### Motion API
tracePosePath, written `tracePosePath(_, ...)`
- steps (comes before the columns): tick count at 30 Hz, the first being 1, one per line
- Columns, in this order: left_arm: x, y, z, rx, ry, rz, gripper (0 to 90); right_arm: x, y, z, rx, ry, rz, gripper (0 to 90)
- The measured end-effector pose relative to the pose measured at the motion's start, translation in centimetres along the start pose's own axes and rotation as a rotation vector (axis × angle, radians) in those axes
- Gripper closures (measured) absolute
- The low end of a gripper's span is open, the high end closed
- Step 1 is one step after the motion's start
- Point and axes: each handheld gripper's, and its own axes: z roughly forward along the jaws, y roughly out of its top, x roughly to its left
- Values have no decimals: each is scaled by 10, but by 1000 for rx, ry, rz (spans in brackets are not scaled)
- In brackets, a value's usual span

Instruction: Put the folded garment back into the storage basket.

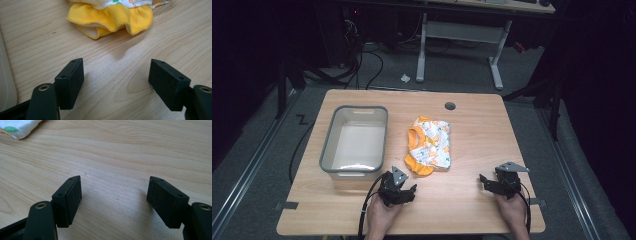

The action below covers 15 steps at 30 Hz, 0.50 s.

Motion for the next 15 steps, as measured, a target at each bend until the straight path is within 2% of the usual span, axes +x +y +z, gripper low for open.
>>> tracePosePath(10, 0, 0, 0, -1, 2, 0, 288, 0, 0, 0, 1, -8, 7, 280)
tracePosePath(13, 1, 0, 1, 9, 18, -18, 230, 0, 0, 0, 0, -9, 7, 279)
tracePosePath(15, 1, 1, 1, 10, 19, -17, 229, 0, 0, 0, 0, -9, 7, 279)
